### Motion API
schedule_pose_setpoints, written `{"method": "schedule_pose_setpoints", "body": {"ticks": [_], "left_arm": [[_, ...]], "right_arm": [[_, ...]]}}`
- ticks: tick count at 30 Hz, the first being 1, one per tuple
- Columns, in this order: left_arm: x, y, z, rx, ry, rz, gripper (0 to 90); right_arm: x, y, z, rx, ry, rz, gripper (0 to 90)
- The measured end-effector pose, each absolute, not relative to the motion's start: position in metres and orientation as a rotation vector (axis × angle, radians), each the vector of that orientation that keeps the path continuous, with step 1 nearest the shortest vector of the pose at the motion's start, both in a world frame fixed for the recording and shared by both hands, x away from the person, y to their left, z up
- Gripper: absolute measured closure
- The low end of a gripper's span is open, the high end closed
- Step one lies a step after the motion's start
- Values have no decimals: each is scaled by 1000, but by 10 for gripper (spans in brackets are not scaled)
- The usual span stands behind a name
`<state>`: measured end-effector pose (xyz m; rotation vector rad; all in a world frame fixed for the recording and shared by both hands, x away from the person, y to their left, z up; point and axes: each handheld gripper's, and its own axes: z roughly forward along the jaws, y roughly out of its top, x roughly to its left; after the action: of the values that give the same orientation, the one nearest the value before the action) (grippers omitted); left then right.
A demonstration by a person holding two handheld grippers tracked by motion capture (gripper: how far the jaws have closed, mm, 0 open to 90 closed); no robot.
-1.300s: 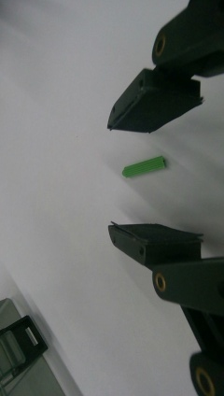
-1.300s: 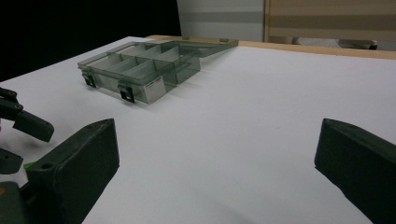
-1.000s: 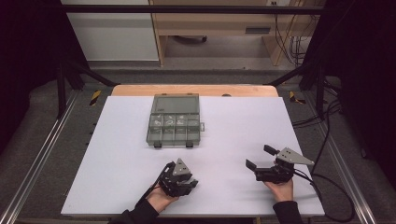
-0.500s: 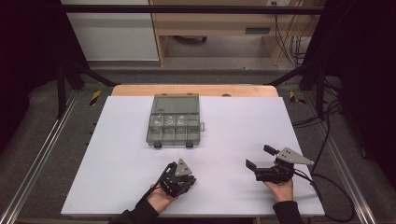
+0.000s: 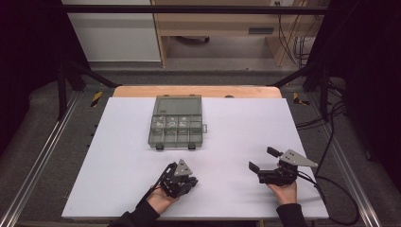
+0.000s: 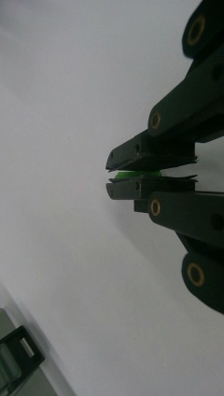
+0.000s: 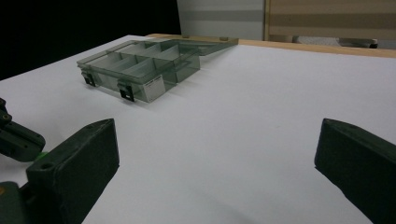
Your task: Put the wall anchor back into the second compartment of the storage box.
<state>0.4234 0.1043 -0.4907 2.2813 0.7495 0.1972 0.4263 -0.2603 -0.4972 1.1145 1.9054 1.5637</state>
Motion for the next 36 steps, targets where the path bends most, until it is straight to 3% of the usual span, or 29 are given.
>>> {"method": "schedule_pose_setpoints", "body": {"ticks": [20,36], "left_arm": [[441,131,-451,2156,796,273,841],[488,155,-425,2066,885,352,840]], "right_arm": [[426,-260,-497,1114,1906,1560,2],[426,-261,-497,1119,1905,1554,2]]}}
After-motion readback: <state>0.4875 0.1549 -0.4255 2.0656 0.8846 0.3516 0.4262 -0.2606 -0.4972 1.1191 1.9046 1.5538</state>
